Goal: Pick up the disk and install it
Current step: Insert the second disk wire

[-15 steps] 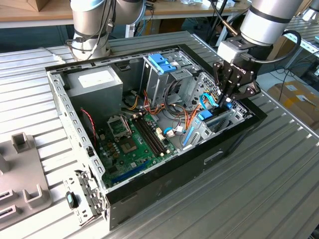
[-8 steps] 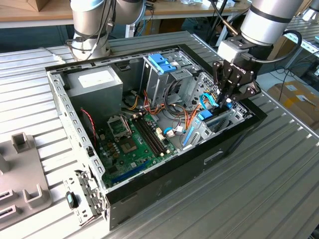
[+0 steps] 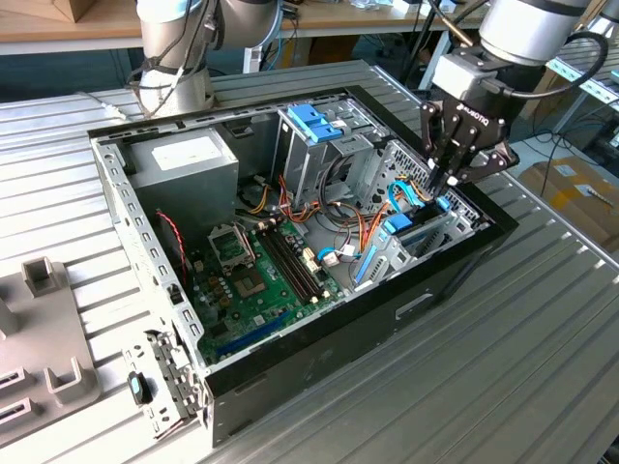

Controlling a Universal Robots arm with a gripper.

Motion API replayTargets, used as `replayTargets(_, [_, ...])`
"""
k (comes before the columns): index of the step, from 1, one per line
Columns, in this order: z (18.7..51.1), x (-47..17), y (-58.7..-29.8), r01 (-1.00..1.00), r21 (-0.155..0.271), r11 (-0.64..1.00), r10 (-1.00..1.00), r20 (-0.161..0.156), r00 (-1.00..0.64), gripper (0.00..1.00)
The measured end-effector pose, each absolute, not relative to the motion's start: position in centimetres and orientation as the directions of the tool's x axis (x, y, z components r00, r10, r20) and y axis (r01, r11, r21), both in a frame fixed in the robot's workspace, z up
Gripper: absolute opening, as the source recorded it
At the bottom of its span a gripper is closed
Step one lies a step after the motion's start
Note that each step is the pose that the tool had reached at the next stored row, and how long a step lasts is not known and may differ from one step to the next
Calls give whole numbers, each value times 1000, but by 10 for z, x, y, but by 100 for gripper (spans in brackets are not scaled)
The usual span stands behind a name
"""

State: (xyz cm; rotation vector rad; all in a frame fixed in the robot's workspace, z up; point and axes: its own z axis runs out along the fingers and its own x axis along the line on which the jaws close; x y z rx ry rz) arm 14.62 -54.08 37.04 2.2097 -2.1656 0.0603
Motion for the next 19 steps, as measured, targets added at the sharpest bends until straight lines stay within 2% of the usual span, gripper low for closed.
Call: replayTargets(19, [372, 121, -541, -1000, 6, -20, -998, 61, 20, 24])
